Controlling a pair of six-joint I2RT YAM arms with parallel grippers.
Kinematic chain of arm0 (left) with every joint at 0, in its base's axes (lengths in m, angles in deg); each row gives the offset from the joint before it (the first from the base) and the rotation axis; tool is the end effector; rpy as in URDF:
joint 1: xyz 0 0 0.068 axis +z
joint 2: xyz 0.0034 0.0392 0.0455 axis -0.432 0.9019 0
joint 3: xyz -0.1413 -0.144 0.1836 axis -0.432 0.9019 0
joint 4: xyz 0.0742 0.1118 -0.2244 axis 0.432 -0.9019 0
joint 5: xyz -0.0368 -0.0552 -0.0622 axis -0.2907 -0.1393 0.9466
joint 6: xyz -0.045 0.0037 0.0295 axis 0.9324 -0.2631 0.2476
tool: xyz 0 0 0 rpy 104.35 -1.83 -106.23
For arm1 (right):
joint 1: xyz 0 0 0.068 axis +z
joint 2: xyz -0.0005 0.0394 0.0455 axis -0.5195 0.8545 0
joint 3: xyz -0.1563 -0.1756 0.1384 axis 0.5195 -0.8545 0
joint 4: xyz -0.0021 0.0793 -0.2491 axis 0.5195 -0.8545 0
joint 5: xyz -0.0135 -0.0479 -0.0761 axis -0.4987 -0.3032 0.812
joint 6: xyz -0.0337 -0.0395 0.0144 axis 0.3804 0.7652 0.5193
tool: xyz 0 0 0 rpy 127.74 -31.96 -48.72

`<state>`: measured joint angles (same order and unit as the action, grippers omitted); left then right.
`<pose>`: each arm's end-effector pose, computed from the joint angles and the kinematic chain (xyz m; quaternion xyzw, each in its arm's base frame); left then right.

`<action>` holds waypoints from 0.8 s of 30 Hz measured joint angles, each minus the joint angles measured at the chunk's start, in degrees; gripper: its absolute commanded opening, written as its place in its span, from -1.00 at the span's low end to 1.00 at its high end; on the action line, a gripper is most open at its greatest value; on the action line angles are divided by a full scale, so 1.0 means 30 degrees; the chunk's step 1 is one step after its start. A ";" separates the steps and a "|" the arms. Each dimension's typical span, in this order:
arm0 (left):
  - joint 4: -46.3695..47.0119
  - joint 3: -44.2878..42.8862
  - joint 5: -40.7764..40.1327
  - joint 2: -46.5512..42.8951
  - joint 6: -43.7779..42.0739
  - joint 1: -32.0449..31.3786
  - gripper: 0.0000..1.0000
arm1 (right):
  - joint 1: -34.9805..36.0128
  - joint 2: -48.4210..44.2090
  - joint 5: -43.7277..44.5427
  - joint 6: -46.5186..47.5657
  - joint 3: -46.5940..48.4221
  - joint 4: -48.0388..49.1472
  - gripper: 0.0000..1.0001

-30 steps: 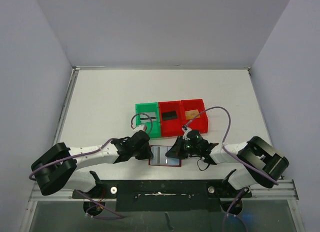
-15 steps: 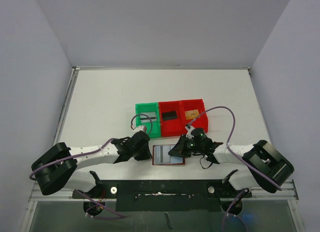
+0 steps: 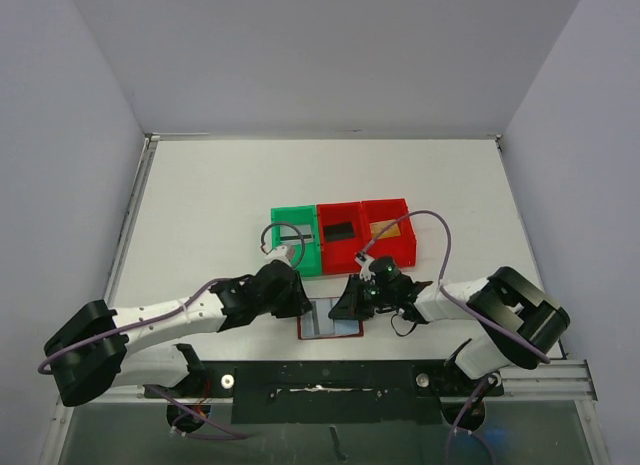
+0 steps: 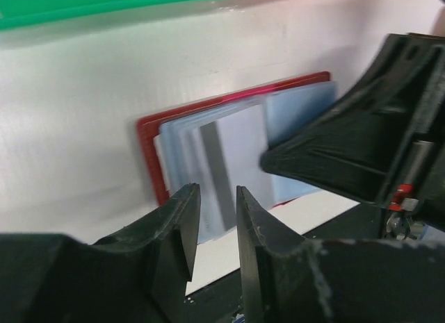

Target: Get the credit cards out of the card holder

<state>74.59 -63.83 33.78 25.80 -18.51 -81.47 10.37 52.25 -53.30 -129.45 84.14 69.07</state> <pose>0.1324 -0.1889 0.1735 -0.0302 0.9338 -0.2678 0.2355 0.1644 0.1673 0.1126 0.0506 0.8974 0.4301 0.0842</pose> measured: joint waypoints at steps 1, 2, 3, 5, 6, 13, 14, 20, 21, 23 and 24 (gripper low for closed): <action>0.0015 -0.0095 -0.0007 -0.0160 -0.0117 -0.0087 -0.44 | 0.0146 0.0189 0.0000 0.0007 0.0160 0.0066 -0.91; 0.0036 -0.0197 0.0007 -0.0197 -0.0240 -0.0146 -0.44 | 0.0284 0.0379 0.0015 0.0007 0.0306 0.0146 -0.91; 0.0117 -0.0306 0.0022 -0.0189 -0.0357 -0.0219 -0.44 | 0.0350 0.0488 0.0029 0.0000 0.0379 0.0204 -0.91; 0.0226 -0.0459 0.0124 -0.0066 -0.0590 -0.0299 -0.46 | 0.0423 0.0561 0.0058 -0.0022 0.0401 0.0335 -0.88; 0.0277 -0.0532 0.0197 0.0102 -0.0707 -0.0357 -0.47 | 0.0408 0.0583 0.0066 -0.0087 0.0401 0.0364 -0.86; 0.0350 -0.0656 0.0736 0.2448 -0.0969 -0.0772 -0.70 | 0.0408 0.0590 0.0073 -0.0372 0.0313 0.0656 -0.73; 0.0284 -0.0874 0.0736 0.2601 -0.0984 -0.0787 -0.72 | 0.0408 0.0590 0.0066 -0.0452 0.0226 0.0780 -0.72; -0.0299 -0.1588 0.0284 0.3271 -0.0947 -0.0976 -0.75 | 0.0357 0.0590 0.0087 -0.1086 -0.0240 0.1486 -0.65; -0.0313 -0.1588 0.0240 0.3271 -0.0933 -0.0984 -0.75 | 0.0357 0.0590 0.0109 -0.1173 -0.0277 0.1537 -0.65; -0.0350 -0.1588 0.0168 0.3257 -0.0823 -0.0991 -0.76 | 0.0357 0.0568 0.0153 -0.1377 -0.0401 0.1749 -0.65; -0.0372 -0.1588 0.0138 0.3257 -0.0801 -0.0998 -0.76 | 0.0357 0.0517 0.0175 -0.1443 -0.0466 0.1814 -0.71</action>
<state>73.48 -68.59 34.20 35.57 -20.92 -84.47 11.44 53.80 -52.77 -133.78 82.74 74.52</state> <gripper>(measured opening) 0.127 0.176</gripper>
